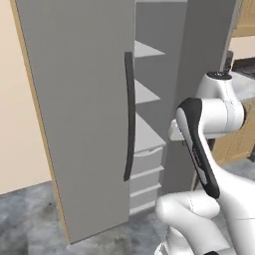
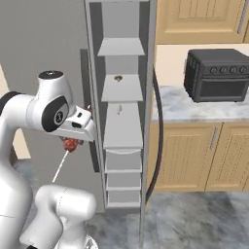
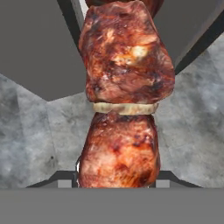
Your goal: Store the kebab skewer in the freezer for long-term storage. Close the freezer door after placing the cooked food.
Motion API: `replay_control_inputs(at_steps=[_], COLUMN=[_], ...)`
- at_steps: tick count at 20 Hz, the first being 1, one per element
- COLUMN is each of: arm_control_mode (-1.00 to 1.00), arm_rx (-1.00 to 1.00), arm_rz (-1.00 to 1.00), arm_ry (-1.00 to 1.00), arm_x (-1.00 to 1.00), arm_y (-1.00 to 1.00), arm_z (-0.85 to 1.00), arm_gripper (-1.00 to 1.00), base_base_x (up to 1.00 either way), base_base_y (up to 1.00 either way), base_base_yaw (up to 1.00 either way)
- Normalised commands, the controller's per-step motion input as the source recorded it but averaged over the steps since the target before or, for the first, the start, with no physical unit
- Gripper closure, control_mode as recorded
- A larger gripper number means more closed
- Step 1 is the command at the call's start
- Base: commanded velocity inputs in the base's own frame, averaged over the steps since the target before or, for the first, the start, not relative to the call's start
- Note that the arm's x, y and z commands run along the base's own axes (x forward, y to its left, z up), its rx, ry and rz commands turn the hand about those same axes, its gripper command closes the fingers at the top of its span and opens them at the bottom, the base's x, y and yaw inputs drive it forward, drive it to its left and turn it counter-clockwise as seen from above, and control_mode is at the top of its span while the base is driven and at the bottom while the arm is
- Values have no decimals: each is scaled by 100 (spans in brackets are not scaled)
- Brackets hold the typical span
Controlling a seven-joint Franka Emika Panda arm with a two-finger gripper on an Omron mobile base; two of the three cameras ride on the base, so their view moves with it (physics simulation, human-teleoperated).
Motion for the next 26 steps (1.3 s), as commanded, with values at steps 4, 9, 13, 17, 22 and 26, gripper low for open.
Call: replay_control_inputs(at_steps=[4, 9, 13, 17, 22, 26], arm_control_mode=[100, 100, 100, 100, 100, 100], arm_rx=[0, 0, 0, 0, 0, 0], arm_rz=[0, 0, 0, 0, 0, 0], arm_ry=[0, 0, 0, 0, 0, 0], arm_x=[0, 0, 0, 0, 0, 0], arm_y=[0, 0, 0, 0, 0, 0], arm_z=[0, 0, 0, 0, 0, 0], arm_gripper=[100, 100, 100, 100, 100, 100], base_base_x=[79, 65, 29, 3, 2, 13], base_base_y=[14, -3, -28, -30, -25, -38], base_base_yaw=[-12, -3, 2, 8, 9, 14])
